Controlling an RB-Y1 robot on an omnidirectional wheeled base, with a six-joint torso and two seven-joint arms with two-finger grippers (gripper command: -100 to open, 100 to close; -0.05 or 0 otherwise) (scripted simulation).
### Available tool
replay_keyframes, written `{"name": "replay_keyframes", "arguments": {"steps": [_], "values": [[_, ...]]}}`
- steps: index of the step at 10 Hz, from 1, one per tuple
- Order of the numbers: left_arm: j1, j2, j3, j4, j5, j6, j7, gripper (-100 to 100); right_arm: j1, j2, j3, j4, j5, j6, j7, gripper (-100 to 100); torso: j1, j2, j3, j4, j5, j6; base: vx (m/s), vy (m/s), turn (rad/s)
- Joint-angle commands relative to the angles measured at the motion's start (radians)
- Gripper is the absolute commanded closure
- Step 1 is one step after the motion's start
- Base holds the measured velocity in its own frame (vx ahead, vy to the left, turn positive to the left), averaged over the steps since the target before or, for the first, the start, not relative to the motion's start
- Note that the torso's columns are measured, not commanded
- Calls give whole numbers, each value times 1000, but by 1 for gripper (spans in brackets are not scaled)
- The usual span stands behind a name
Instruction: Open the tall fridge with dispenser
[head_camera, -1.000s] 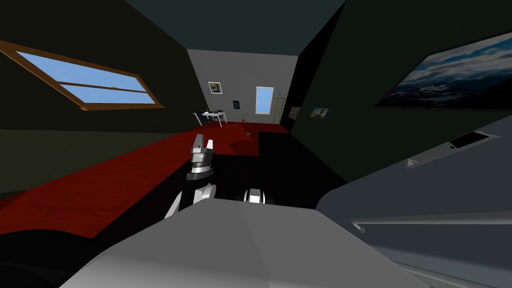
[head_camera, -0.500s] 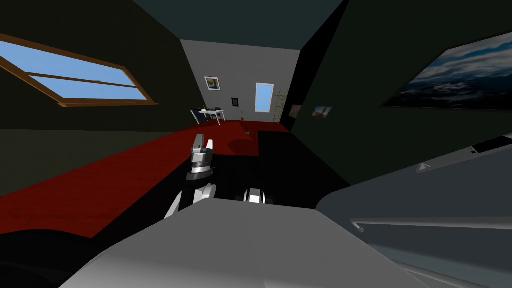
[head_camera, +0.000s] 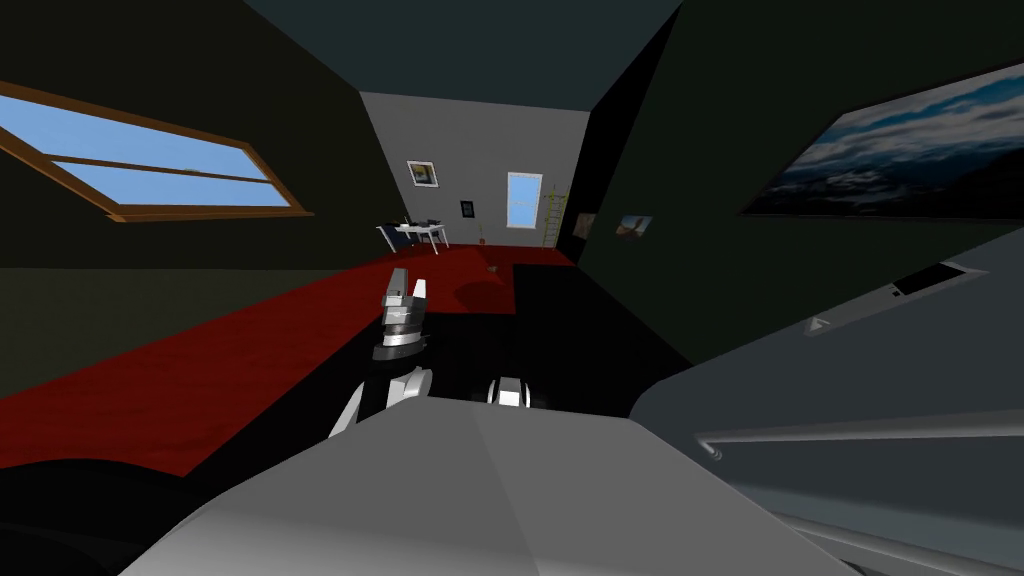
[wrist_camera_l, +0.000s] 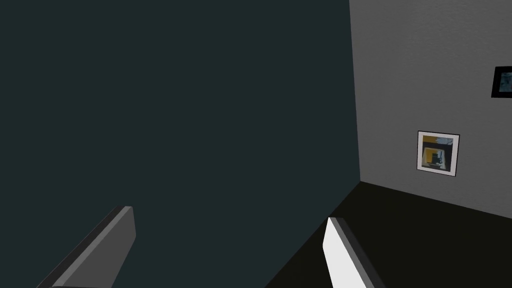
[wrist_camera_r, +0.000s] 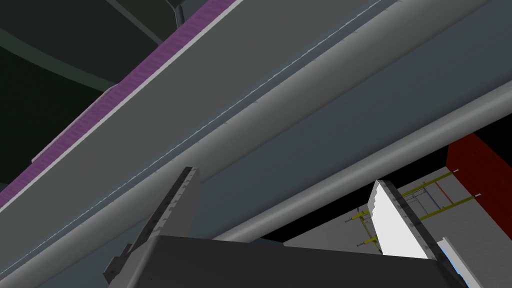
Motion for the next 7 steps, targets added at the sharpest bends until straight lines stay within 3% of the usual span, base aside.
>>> {"name": "replay_keyframes", "arguments": {"steps": [1,2,7], "values": [[0,0,0,0,0,0,0,0,19,3,-18,-6,-11,-2,-9,-100,0,1,1,1,-1,1,2,-8,-11],[0,0,0,0,0,0,0,0,22,4,-20,-6,-13,-4,-11,0,-1,3,2,1,-1,0,0,0,0],[0,0,0,0,0,0,0,0,21,4,-20,-6,-13,-4,-11,0,-1,3,3,1,-1,1,0,0,0]]}}
